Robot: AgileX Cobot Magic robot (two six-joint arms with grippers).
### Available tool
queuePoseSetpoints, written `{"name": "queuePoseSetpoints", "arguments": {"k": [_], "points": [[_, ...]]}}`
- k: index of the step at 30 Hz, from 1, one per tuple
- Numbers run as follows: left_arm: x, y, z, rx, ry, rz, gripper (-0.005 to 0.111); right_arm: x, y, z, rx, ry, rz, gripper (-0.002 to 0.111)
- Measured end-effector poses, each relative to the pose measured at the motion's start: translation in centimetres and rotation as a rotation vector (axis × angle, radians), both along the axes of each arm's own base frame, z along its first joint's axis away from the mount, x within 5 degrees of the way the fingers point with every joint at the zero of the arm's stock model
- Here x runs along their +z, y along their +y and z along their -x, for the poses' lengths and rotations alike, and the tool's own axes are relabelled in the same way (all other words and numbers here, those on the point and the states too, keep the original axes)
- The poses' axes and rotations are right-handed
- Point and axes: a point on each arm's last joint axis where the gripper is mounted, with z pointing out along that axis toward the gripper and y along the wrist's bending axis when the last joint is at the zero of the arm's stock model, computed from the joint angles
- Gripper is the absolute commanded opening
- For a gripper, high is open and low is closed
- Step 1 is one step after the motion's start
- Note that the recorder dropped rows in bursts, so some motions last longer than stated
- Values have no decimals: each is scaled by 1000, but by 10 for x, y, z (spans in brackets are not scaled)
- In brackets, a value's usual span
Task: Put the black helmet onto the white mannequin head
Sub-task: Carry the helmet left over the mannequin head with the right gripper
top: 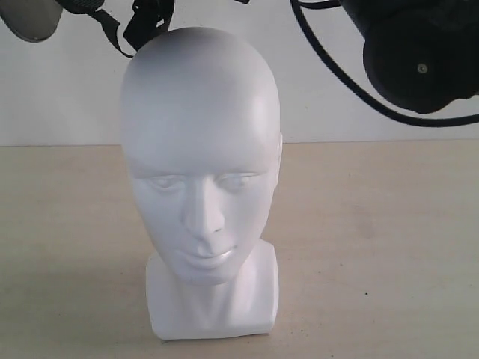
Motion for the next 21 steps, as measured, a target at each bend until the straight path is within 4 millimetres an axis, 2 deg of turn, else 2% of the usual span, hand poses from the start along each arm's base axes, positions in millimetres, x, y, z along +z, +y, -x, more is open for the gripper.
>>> {"name": "queuePoseSetpoints", "arguments": {"k": [4,15,21], "points": [[0,0,0,0,0,0,4,-2,1,1,3,-6,10,0],[0,0,0,0,0,0,4,-38,-2,-2,3,126,41,0],[0,0,0,0,0,0,4,-31,-5,3,18,120,22,0]]}}
